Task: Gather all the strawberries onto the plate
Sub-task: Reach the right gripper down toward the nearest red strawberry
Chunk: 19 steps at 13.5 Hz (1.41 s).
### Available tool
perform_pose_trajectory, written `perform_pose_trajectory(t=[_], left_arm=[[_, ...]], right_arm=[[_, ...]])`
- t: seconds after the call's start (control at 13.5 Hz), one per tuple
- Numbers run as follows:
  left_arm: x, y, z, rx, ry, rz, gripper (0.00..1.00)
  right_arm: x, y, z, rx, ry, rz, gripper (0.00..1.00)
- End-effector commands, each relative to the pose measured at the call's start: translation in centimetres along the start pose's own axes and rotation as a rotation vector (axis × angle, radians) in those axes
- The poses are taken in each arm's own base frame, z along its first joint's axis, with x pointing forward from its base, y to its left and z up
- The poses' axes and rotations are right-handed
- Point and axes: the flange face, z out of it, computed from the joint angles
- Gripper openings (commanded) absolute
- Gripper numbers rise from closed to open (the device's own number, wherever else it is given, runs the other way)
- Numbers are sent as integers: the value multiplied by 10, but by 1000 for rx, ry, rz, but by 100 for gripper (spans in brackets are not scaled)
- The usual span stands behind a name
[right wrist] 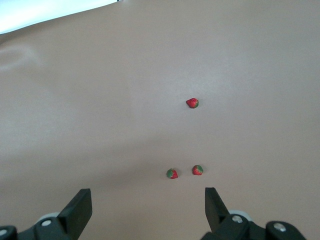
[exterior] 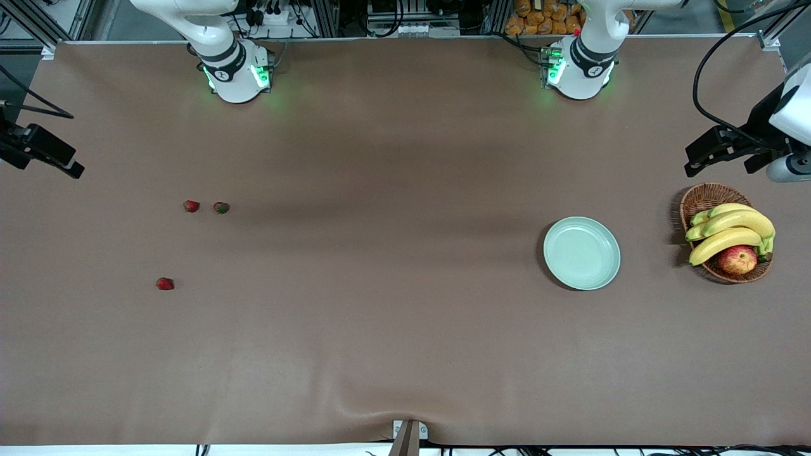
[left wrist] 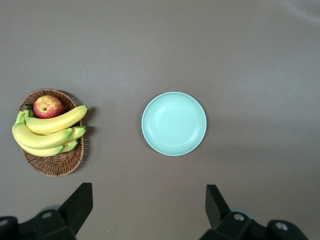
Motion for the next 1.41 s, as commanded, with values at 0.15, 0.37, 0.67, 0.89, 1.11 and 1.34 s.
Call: perform_pose_trajectory(t=[0.15,0.37,0.67,0.89,1.11,1.34], left_arm=[[-1,-10,-11,14,6,-3,100],[-1,-9,-10,14,4,-1,100],[-2,-5,-9,11,1,10,100],[3,4,-1,6,-7,24,100],[3,6,0,3,-7,24,100],[3,7,-1,-3,-5,27,100]], right_arm=[[5,1,-4,-12,2,-47,100],[8,-4,16,-19,-48,-59,100],[30,3,80,-48,-184,-41,100],[48,12,134,-44,-225,-15,100],[51,29,189,-40,-194,9,100],[48,38,240,-44,-210,22,100]])
